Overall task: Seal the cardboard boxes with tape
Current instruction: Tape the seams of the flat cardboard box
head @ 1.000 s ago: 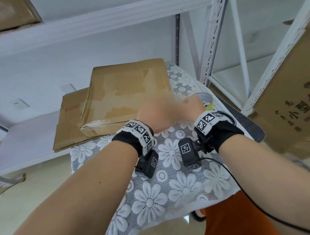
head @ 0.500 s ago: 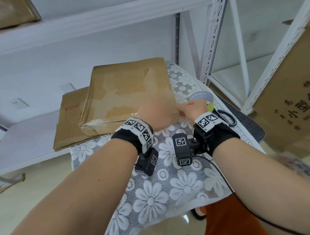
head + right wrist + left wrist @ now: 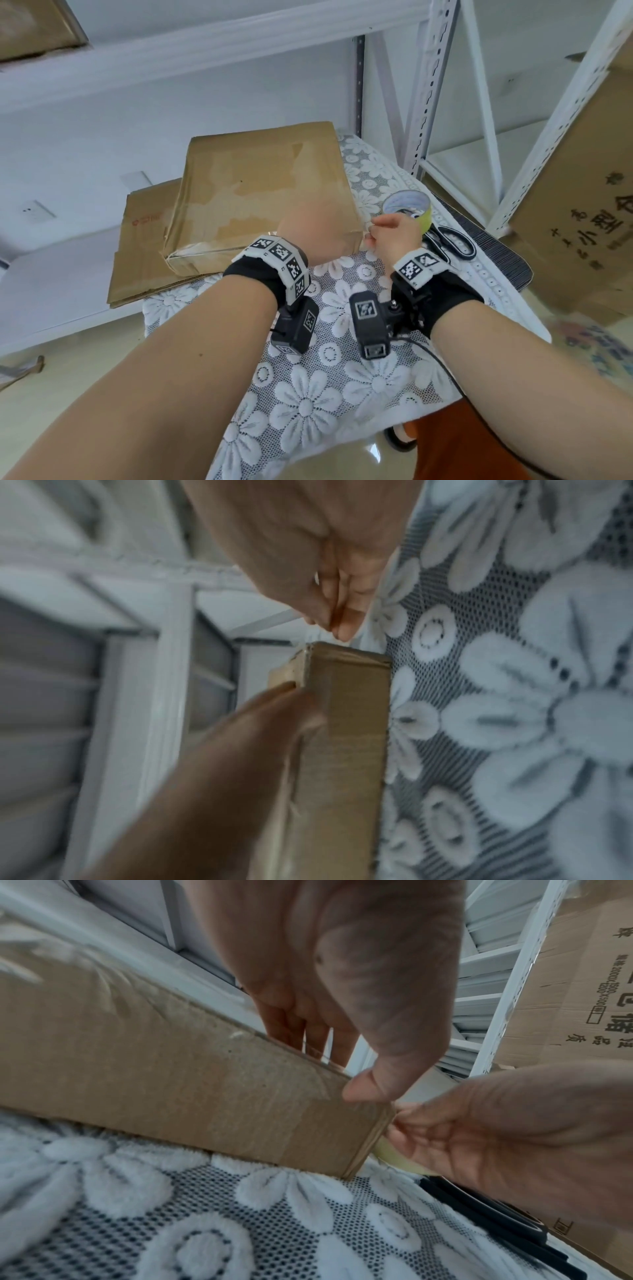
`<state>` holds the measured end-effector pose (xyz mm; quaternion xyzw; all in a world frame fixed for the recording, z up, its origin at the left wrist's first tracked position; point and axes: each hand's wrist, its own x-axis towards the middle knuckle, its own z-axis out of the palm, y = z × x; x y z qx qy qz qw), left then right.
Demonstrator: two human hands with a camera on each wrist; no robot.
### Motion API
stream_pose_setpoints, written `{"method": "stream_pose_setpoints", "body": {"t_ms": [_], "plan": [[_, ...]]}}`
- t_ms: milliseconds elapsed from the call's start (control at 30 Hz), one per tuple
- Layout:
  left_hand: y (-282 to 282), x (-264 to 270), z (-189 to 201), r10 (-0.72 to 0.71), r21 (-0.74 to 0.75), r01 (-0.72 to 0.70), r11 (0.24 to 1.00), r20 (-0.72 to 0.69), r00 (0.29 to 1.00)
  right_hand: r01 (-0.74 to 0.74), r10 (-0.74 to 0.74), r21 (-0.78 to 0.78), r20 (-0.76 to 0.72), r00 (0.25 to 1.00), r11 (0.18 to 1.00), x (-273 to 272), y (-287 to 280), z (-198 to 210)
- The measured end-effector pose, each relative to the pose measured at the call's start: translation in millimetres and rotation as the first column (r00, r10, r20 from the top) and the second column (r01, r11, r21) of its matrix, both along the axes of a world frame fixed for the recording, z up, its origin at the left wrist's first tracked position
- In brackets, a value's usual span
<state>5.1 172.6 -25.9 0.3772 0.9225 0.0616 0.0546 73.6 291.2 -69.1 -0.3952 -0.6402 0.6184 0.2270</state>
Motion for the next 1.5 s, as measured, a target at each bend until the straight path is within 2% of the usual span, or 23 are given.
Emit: {"method": "stream_pose_setpoints", "body": {"t_ms": [67,133,300,400,467,533,600,667,800,900,1000,1133,1233,1400,1500], "plan": [[-1.3,-1.1,0.1,-0.006,-0.011,0.006,1.000,0.014,1.000,-0.020,0.014,0.209,0.027,1.000,0.978,1.7,-6.6,4.1],[-2.4,-2.1,-0.9,-0.007,-0.017,0.007,1.000,0.026,1.000,-0.076,0.052,0.312,0.085,0.995,0.947,2.3,-9.0,7.8],[-2.3,-3.3,-3.1,0.000,-0.021,0.000,1.000,0.039,0.999,-0.153,0.086,0.334,0.207,0.975,0.930,-5.5,-2.9,6.4],[-2.4,-4.2,-3.6,0.004,-0.026,-0.003,1.000,0.042,0.999,-0.246,0.167,0.311,0.259,0.951,0.918,-7.9,1.2,2.8],[-3.7,-4.6,-4.1,-0.008,-0.024,0.009,1.000,0.050,0.999,-0.363,0.232,0.389,0.344,0.910,0.847,-7.5,3.1,5.1],[-5.0,-4.7,-4.5,-0.021,-0.018,0.022,1.000,0.048,0.999,-0.465,0.248,0.500,0.440,0.863,0.731,-6.7,3.5,10.0],[-5.7,-5.3,-4.3,-0.031,-0.017,0.032,0.999,0.045,0.998,-0.517,0.223,0.598,0.497,0.839,0.612,-5.7,2.7,14.5],[-7.2,-6.8,-2.8,-0.045,-0.017,0.046,0.999,0.052,0.998,-0.531,0.199,0.638,0.518,0.832,0.558,-3.2,3.7,19.5],[-17.3,-10.8,0.8,-0.023,0.049,0.021,0.999,0.041,0.999,-0.448,0.202,0.727,0.404,0.892,0.520,1.3,-0.4,33.1],[-35.3,-17.6,-0.6,0.050,-0.007,-0.050,0.999,-0.039,0.998,-0.429,0.286,0.832,0.340,0.896,0.352,2.3,-18.9,38.4],[-58.5,-26.2,-3.2,0.129,-0.082,-0.137,0.987,-0.093,0.987,-0.406,0.451,0.895,0.292,0.844,0.181,4.9,-44.9,33.4],[-80.9,-33.1,-4.3,0.161,-0.058,-0.167,0.984,-0.103,0.982,-0.471,0.593,0.882,0.379,0.711,0.001,4.6,-77.0,14.8],[-86.8,-36.6,-5.5,0.153,-0.017,-0.155,0.988,-0.108,0.982,-0.529,0.623,0.848,0.438,0.649,-0.045,6.0,-88.0,8.5],[-85.7,-42.5,-4.9,0.176,0.019,-0.175,0.984,-0.093,0.980,-0.610,0.499,0.769,0.612,0.613,-0.194,8.2,-89.9,8.1],[-85.0,-48.1,-3.0,0.166,-0.043,-0.170,0.984,-0.086,0.982,-0.561,0.483,0.795,0.594,0.643,-0.231,7.6,-91.3,7.6]]}}
